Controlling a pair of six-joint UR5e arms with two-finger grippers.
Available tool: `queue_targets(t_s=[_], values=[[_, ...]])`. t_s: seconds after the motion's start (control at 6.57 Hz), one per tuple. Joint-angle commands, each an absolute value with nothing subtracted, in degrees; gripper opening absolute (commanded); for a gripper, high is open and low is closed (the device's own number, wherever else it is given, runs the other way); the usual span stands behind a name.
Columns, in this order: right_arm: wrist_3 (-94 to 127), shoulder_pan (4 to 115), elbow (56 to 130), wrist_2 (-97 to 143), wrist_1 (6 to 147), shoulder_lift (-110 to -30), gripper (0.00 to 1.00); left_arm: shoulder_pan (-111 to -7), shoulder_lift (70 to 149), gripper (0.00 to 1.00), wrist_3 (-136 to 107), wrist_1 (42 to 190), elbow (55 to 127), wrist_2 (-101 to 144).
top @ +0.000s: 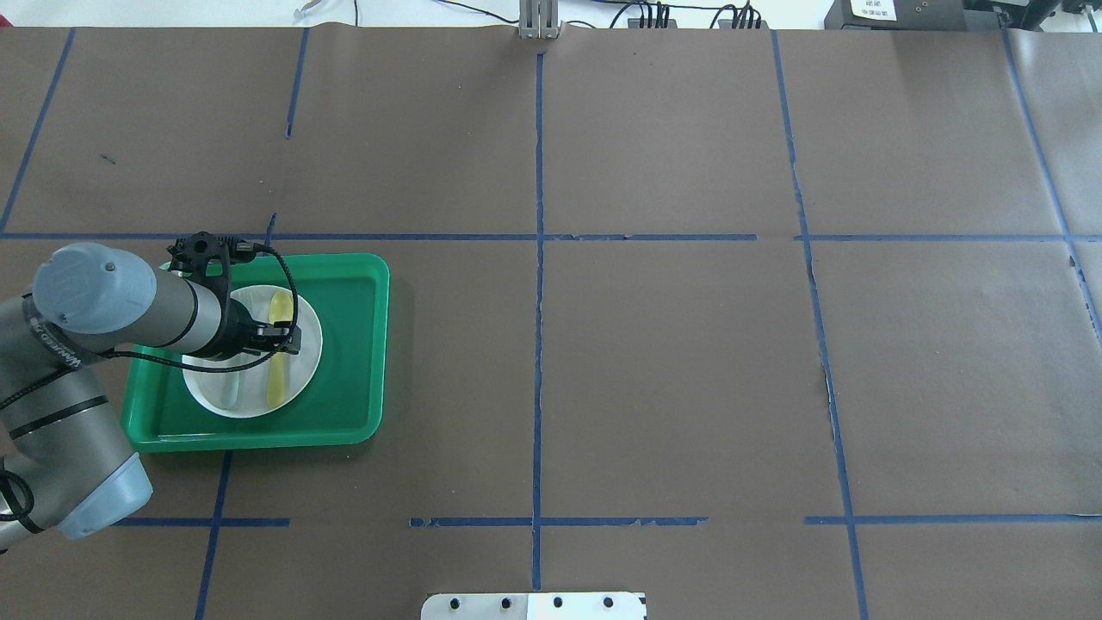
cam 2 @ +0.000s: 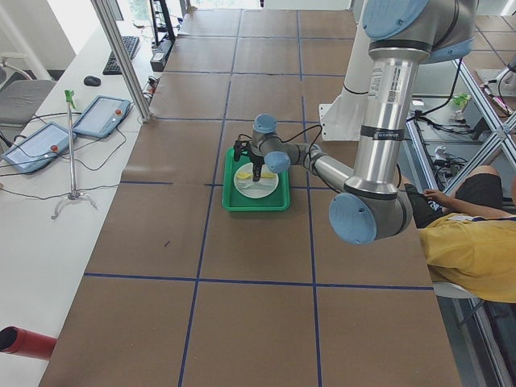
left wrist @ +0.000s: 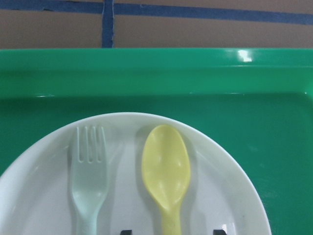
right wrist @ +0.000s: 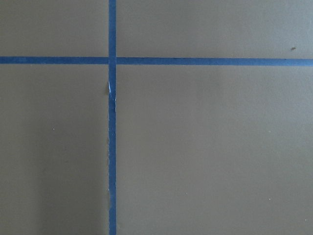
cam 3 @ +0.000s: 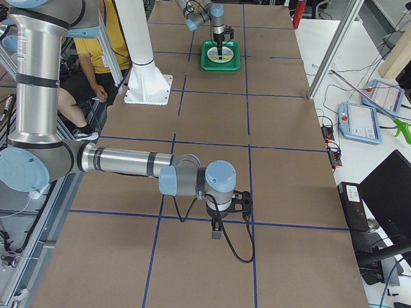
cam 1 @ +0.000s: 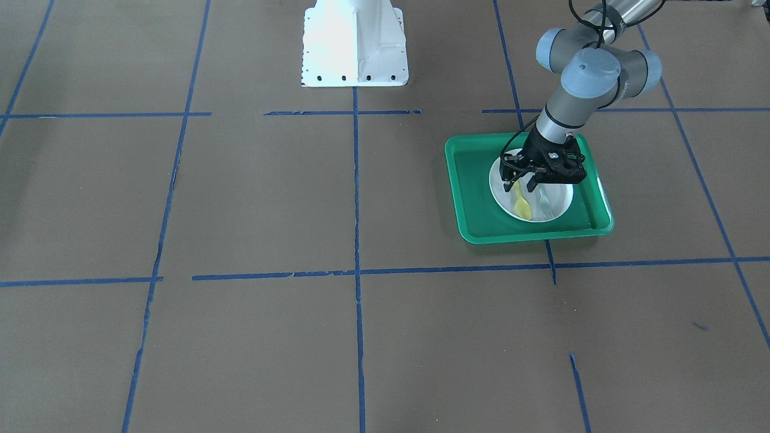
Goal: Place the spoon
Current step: 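Close the left gripper on the yellow spoon's handle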
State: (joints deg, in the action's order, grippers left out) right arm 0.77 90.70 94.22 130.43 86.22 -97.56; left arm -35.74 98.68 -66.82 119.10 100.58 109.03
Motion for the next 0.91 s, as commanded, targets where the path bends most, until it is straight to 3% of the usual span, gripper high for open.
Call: queue_targets(t_s=[0.0,0.15,0.61,0.76], values=[[0.8,90.7,94.2,130.4,86.2,-97.6,1.0,-35.7,98.7,0.18,-66.8,119.0,100.5,109.2],[0.8,90.7,94.2,130.4,86.1,-97.6,1.0,-35.8,98.6,0.02,-66.8,118.7,101.2,109.3],[0.8,90.7,94.2,130.4,86.1,-97.6,1.0,-37.5,97.7,0.0,-66.5,117.3,104.7,109.4],[0.8,90.7,94.2,130.4,86.2,-97.6,1.0,-38.2,99.5,0.0,-66.7,110.3,107.2,109.4]])
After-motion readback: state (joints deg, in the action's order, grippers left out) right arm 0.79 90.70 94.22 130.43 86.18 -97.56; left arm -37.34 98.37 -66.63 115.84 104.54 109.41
